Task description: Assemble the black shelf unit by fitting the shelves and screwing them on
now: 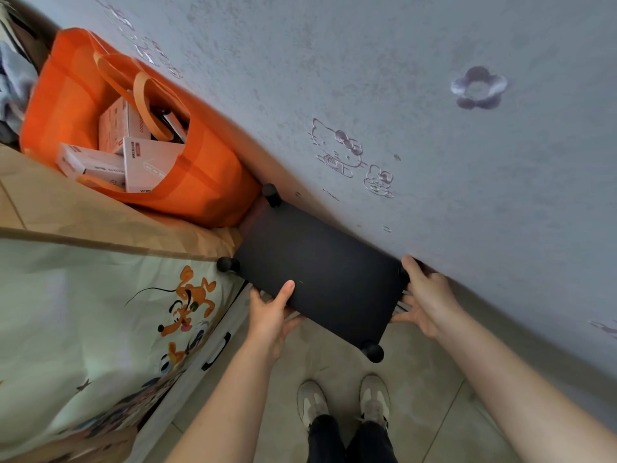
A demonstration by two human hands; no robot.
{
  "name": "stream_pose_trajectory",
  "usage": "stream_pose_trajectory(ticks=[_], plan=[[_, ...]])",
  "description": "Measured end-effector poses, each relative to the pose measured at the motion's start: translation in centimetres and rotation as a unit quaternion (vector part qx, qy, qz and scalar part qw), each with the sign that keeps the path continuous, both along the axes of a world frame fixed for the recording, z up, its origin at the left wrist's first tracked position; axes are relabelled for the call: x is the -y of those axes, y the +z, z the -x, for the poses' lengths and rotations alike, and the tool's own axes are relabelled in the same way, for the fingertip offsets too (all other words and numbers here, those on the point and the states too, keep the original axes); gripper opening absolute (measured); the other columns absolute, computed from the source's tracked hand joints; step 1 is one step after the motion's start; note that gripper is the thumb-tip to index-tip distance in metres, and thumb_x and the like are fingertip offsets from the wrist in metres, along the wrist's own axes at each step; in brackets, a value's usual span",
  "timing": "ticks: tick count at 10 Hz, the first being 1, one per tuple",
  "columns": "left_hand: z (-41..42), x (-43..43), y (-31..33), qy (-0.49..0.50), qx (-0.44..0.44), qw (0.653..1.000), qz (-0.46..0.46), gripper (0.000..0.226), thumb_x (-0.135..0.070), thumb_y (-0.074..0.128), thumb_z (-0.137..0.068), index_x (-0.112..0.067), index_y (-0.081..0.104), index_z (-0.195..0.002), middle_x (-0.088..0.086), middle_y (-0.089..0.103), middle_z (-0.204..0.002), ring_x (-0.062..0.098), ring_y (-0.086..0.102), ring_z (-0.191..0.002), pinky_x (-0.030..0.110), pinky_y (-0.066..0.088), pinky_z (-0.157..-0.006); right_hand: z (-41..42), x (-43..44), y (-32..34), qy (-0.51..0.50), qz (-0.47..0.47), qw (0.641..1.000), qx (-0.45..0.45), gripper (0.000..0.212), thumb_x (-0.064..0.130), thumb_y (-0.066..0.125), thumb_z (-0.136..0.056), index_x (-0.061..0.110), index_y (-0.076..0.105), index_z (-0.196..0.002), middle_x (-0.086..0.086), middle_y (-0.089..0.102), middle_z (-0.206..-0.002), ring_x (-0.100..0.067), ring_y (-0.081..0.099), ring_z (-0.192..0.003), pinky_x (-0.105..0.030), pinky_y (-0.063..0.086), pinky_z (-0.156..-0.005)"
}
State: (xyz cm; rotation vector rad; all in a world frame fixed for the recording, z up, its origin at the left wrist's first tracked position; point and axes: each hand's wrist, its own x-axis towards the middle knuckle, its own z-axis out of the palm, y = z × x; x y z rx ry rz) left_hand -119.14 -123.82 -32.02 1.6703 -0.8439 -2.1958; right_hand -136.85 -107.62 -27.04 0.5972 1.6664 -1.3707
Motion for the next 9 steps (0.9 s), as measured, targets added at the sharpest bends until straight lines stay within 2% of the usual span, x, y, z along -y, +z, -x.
stream_pose_trajectory(ticks=[1,2,3,4,5,6,7,8,9], plan=[[0.0,0.1,0.2,-0.002,0.012,1.0,-0.003,0.07,-0.01,0.069,-0.094,-0.026,0.032,-0.151,0.004,0.057,-0.141,0.027,0.067,-0.112,0.043,0.063,-0.071,0.0,-0.2,0.0,0.014,0.002,1.0,0.003,0.016,0.04,0.054,-0.1,0.025,0.058,-0.102,-0.001,0.062,-0.12,-0.03,0.059,-0.112,-0.065,0.056,-0.065],[0.2,-0.2,0.5,-0.006,0.029,1.0,-0.001,0.058,-0.008,0.065,-0.096,-0.018,0.038,-0.146,0.007,0.059,-0.138,0.027,0.066,-0.113,0.039,0.063,-0.068,-0.2,-0.2,0.1,0.018,-0.008,1.0,0.004,0.023,0.046,0.054,-0.098,0.024,0.059,-0.102,0.002,0.064,-0.111,-0.025,0.062,-0.102,-0.051,0.057,-0.055],[0.7,-0.8,0.6,-0.02,0.062,0.998,0.021,0.041,-0.009,0.063,-0.098,-0.016,0.044,-0.133,0.01,0.057,-0.14,0.029,0.062,-0.118,0.039,0.061,-0.073,-0.6,-0.3,0.0,0.021,-0.025,0.999,-0.016,0.028,0.05,0.052,-0.098,0.024,0.06,-0.1,0.006,0.065,-0.104,-0.021,0.064,-0.097,-0.046,0.058,-0.057],[0.7,-1.1,0.7,-0.044,0.085,0.995,0.037,0.042,-0.011,0.064,-0.098,-0.016,0.041,-0.133,0.01,0.055,-0.141,0.031,0.061,-0.121,0.047,0.06,-0.087,-1.3,-0.6,-0.2,0.041,-0.029,0.998,-0.046,0.018,0.043,0.053,-0.099,0.026,0.059,-0.1,0.009,0.063,-0.103,-0.023,0.062,-0.104,-0.047,0.06,-0.067],[0.3,-1.5,1.1,-0.088,0.104,0.99,0.047,0.05,-0.012,0.065,-0.098,-0.016,0.037,-0.139,0.011,0.056,-0.138,0.031,0.064,-0.115,0.041,0.061,-0.085,-2.2,-1.3,-0.3,0.055,-0.051,0.995,-0.068,0.012,0.032,0.055,-0.1,0.021,0.059,-0.101,0.003,0.06,-0.111,-0.024,0.059,-0.108,-0.043,0.058,-0.071],[-0.3,-2.1,1.6,-0.155,0.118,0.979,0.054,0.061,-0.008,0.062,-0.098,-0.013,0.028,-0.148,0.008,0.06,-0.122,0.024,0.069,-0.1,0.026,0.061,-0.068,-3.0,-2.0,0.0,0.101,-0.093,0.985,-0.107,0.039,0.026,0.056,-0.1,0.008,0.05,-0.134,-0.003,0.055,-0.121,-0.022,0.059,-0.104,-0.046,0.055,-0.087],[-1.0,-2.4,2.9,-0.256,0.153,0.951,0.08,0.07,-0.01,0.06,-0.099,-0.01,0.018,-0.155,0.006,0.059,-0.107,0.02,0.07,-0.09,0.031,0.061,-0.075,-3.6,-2.7,1.1,0.173,-0.126,0.963,-0.167,0.047,0.019,0.058,-0.099,0.004,0.045,-0.141,-0.012,0.06,-0.128,-0.023,0.058,-0.109,-0.045,0.049,-0.099],[-1.9,-2.8,4.4,-0.336,0.176,0.916,0.128,0.064,-0.014,0.058,-0.1,-0.012,0.023,-0.154,0.003,0.059,-0.105,0.021,0.069,-0.095,0.032,0.059,-0.079,-4.5,-3.7,2.5,0.249,-0.144,0.932,-0.222,0.042,0.019,0.059,-0.098,0.004,0.049,-0.137,-0.012,0.061,-0.129,-0.022,0.058,-0.11,-0.031,0.043,-0.091],[-2.6,-3.0,6.7,-0.395,0.197,0.881,0.172,0.053,-0.015,0.057,-0.1,-0.014,0.035,-0.148,-0.001,0.06,-0.101,0.02,0.066,-0.098,0.036,0.057,-0.087,-5.8,-4.5,4.5,0.3,-0.157,0.906,-0.255,0.041,0.02,0.058,-0.098,0.005,0.05,-0.136,-0.011,0.06,-0.133,-0.025,0.058,-0.119,-0.027,0.042,-0.091]])
